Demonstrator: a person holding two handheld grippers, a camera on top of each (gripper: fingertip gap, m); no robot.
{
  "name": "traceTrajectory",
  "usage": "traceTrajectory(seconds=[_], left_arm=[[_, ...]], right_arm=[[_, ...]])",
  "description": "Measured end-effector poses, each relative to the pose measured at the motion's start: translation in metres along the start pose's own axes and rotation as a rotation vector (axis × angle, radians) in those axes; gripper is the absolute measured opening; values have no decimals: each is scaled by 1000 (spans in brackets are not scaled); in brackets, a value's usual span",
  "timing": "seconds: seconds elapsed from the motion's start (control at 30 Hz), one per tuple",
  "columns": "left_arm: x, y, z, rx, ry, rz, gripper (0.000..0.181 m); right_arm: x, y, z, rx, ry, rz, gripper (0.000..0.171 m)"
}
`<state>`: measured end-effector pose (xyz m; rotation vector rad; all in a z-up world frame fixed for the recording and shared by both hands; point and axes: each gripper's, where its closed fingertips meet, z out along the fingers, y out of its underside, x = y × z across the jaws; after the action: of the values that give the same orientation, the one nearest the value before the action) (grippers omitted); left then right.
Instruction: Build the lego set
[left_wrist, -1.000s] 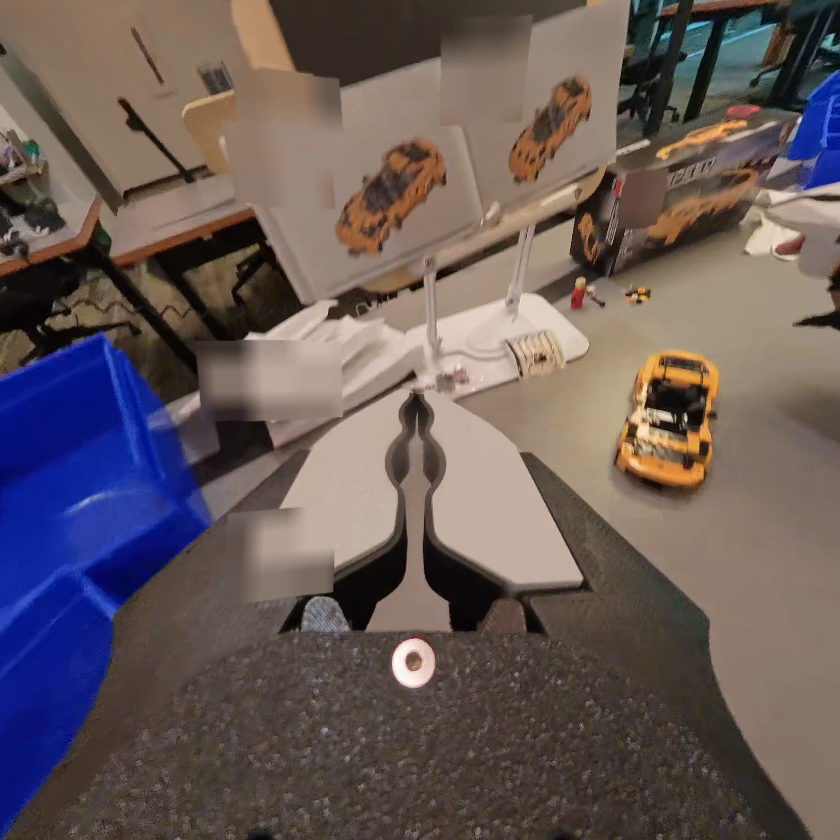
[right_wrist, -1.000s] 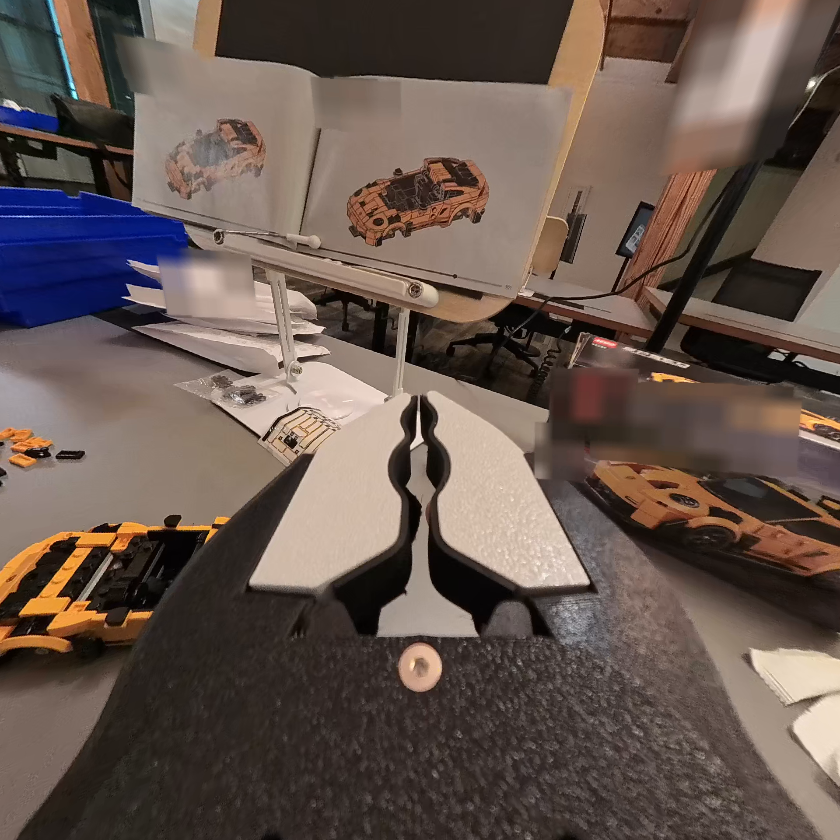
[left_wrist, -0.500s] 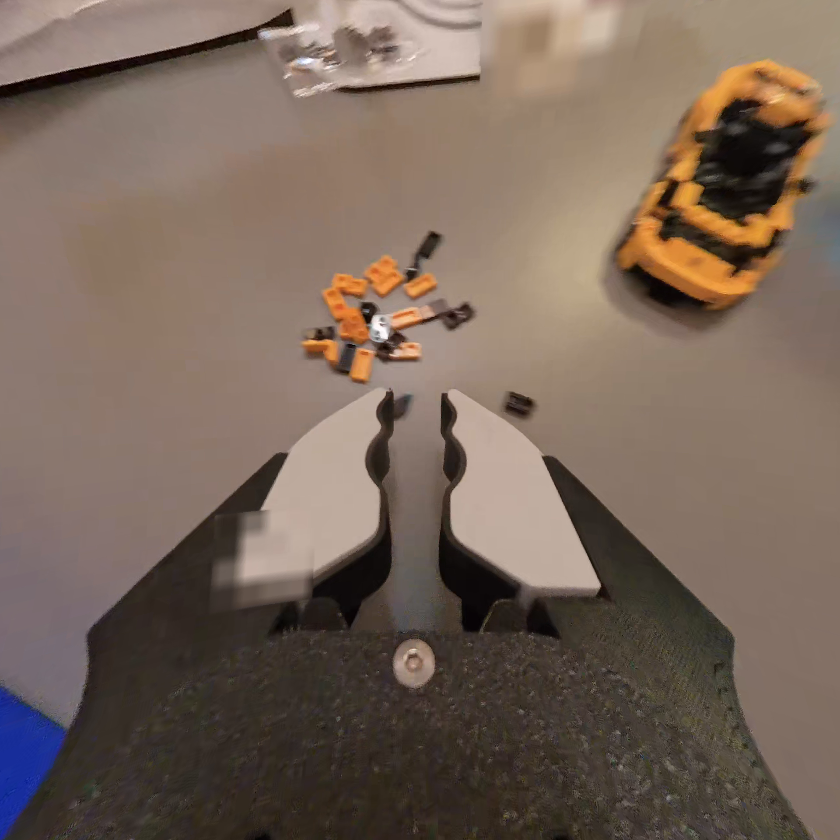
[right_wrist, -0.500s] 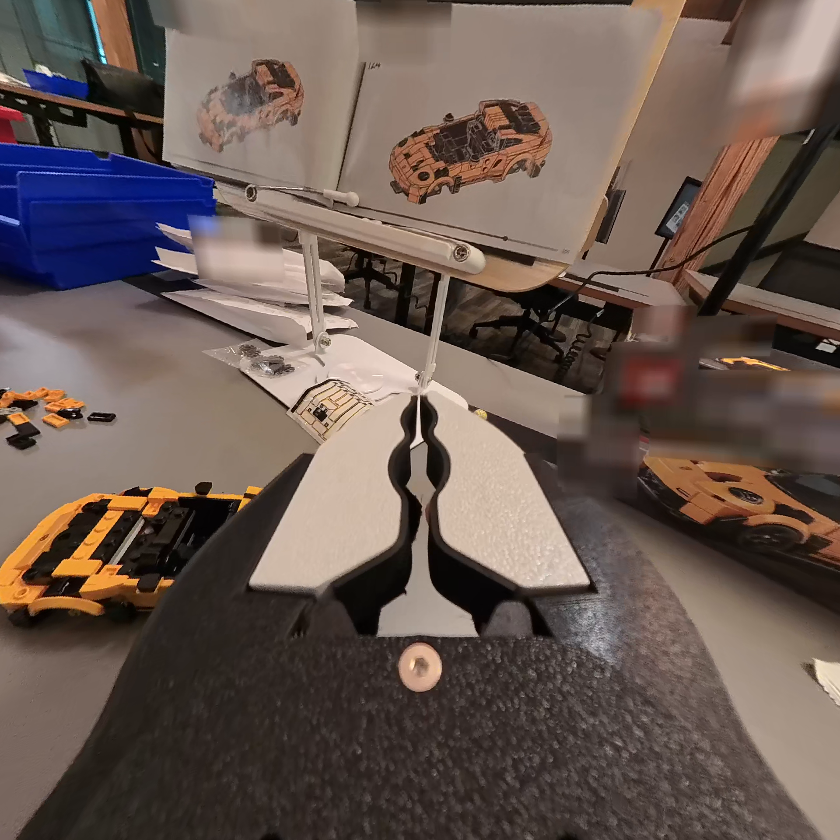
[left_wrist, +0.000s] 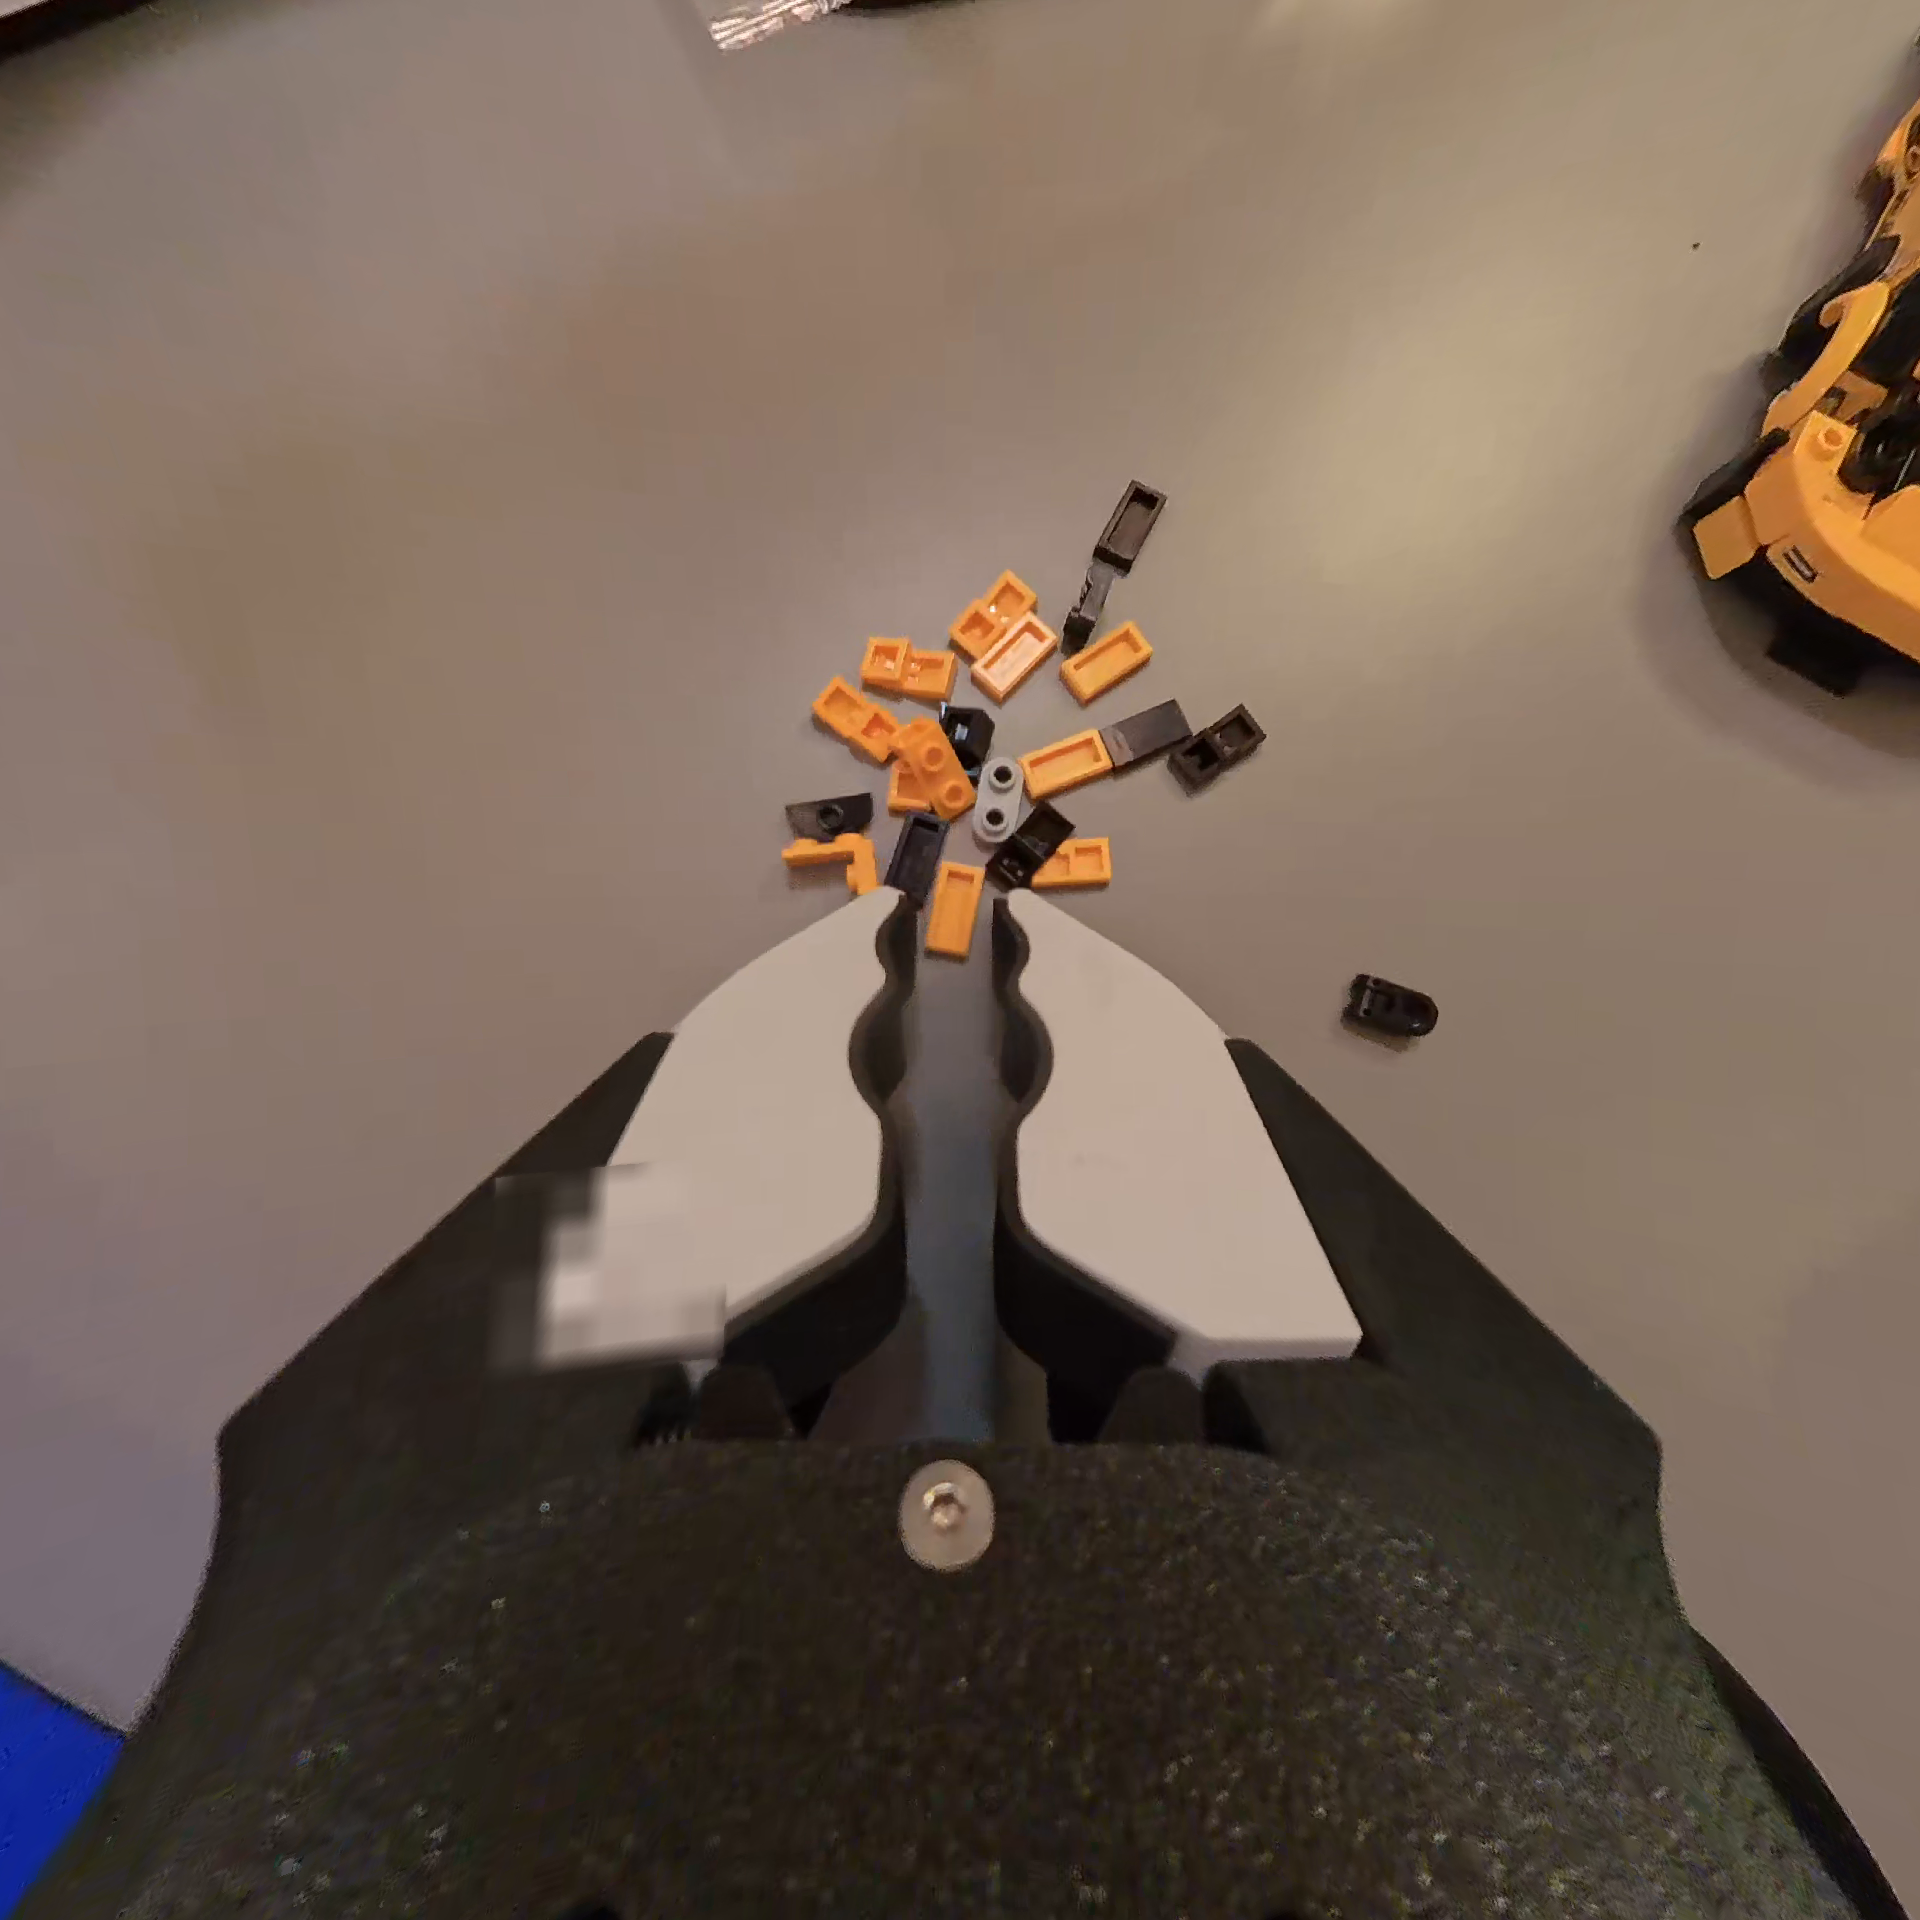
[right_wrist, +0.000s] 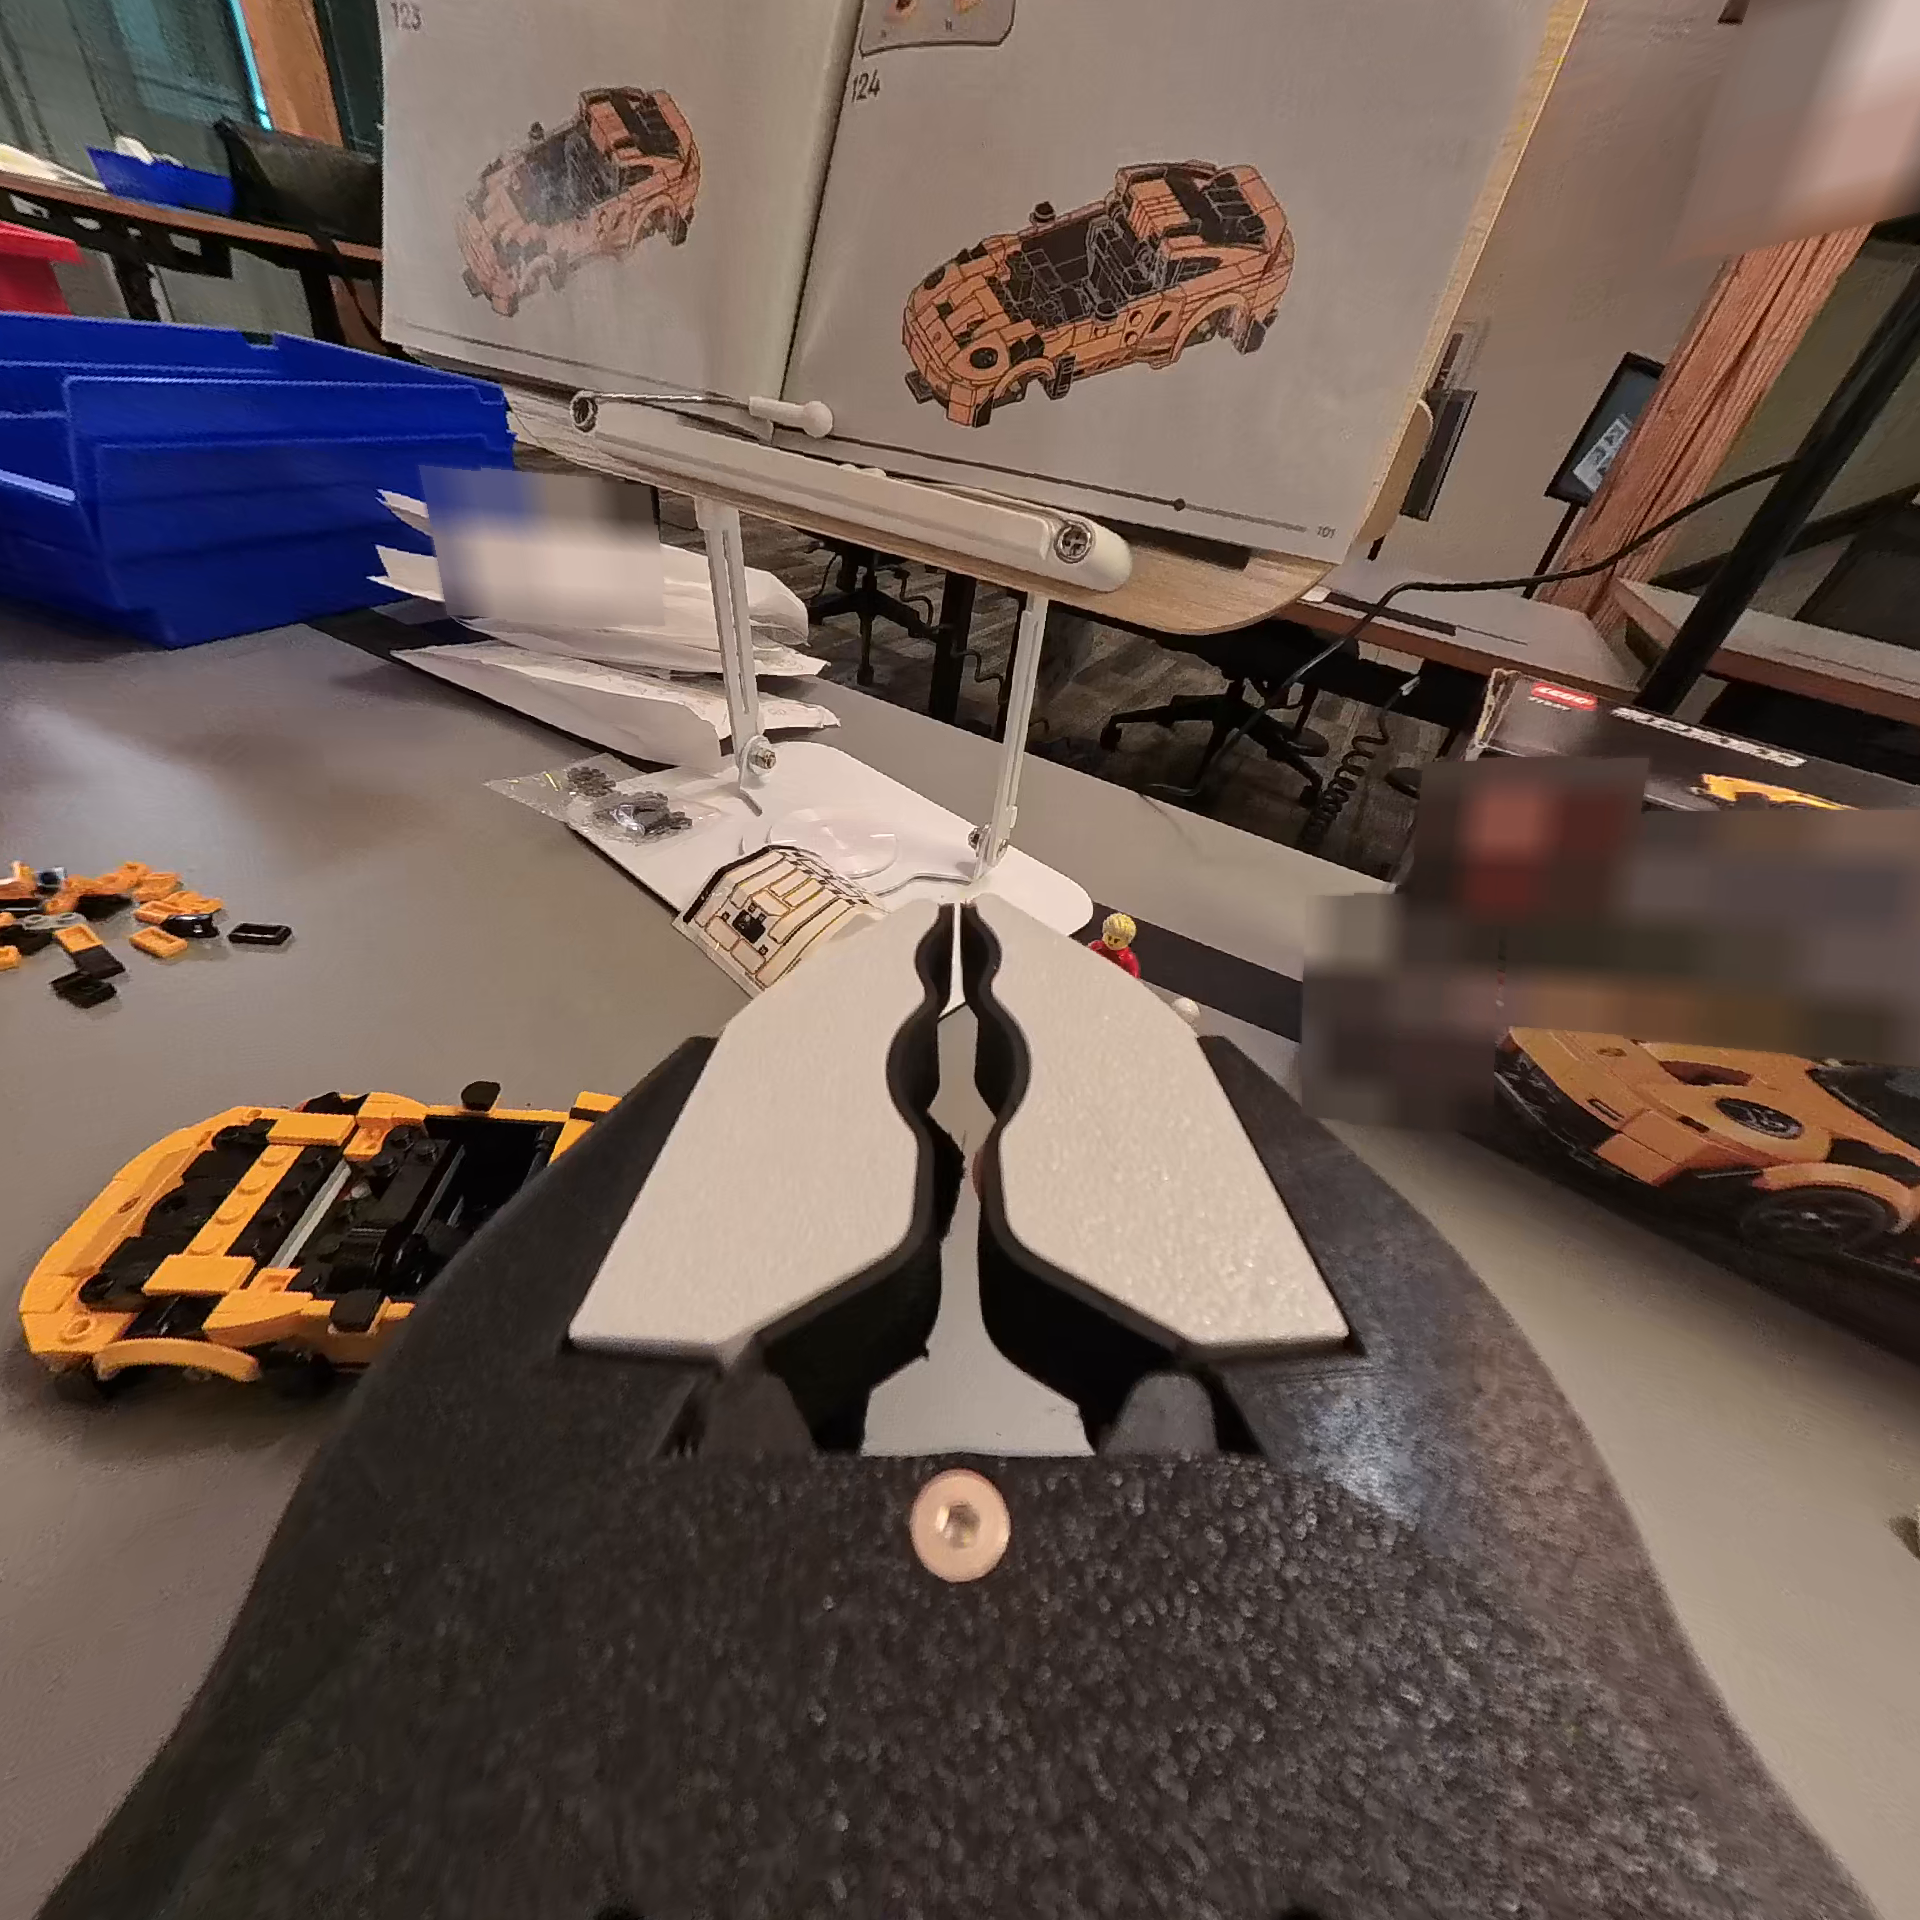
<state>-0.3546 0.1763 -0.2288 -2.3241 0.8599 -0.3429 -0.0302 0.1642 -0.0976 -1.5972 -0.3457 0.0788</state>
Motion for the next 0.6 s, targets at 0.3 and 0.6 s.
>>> traceTrajectory(seconds=[0.3,0.6], left_arm=[[4,-1,1,10,0,48,7],[55,-23,-32,214,252,94,7]], right_arm=[[0,-1,-1,1,-1,-1,1],[-20,-15,-5,54,-91,-48,1]])
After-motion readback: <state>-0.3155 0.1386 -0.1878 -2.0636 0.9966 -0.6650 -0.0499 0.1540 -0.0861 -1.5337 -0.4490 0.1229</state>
